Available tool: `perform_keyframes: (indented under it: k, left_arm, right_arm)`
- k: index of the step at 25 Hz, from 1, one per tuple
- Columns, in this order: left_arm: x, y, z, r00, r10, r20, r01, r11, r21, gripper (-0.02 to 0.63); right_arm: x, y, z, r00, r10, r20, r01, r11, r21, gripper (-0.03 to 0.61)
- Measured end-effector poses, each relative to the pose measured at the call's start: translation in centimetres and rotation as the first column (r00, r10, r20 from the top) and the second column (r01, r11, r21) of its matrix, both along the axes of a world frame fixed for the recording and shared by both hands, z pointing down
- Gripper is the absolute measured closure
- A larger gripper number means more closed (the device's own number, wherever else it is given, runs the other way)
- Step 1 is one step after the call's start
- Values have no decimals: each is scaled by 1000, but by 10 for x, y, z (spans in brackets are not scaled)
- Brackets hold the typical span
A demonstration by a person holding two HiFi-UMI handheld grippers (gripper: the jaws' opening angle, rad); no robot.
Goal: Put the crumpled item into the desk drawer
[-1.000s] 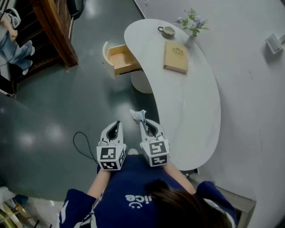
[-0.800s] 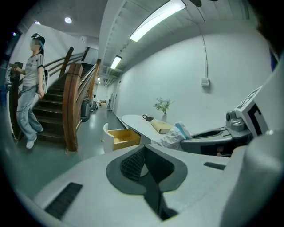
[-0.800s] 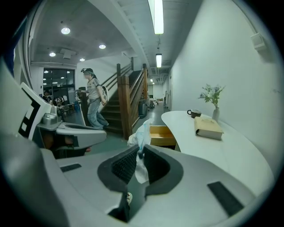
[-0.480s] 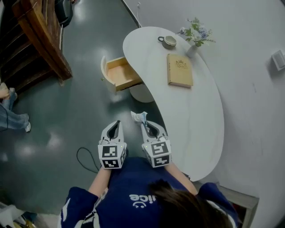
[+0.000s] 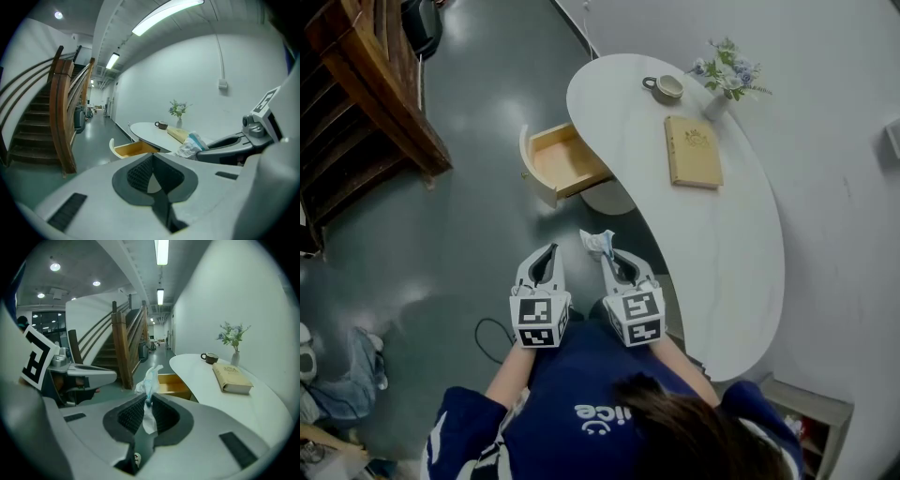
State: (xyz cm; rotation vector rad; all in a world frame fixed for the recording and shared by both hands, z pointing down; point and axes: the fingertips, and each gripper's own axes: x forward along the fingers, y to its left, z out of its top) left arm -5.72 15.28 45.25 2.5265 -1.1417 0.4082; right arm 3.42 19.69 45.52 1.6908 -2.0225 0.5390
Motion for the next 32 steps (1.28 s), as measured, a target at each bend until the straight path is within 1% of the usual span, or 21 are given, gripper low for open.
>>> perform_keyframes:
  k: [3, 8, 12, 16, 23, 32]
  left_arm:
    - [-6, -8, 4, 1000, -17, -10, 17, 1000, -14, 611]
    - [-14, -24, 6, 999, -49, -7, 49, 999, -21, 611]
    - [-21, -42, 8, 995, -100, -6, 100, 995, -22, 610]
    - [-25, -66, 11, 988, -154, 11, 154, 988, -24, 611]
    - [-12, -117, 13, 978, -202, 45, 204, 978, -36, 610]
    - [13, -176, 13, 964, -250, 92, 255, 966, -47, 611]
  right_arm:
    - [-6, -7, 5, 1000, -11, -2, 11, 1000, -13, 532]
    - [-7, -26, 4, 1000, -24, 4, 24, 1000, -10, 534]
    - [-6, -50, 7, 999, -52, 5, 52, 999, -4, 534]
    - [-1, -82, 10, 996, -86, 18, 86, 996, -1, 534]
    - [10, -152, 12, 987, -154, 43, 155, 988, -16, 534]
    - [35, -225, 20, 974, -206, 91, 210, 977, -44, 534]
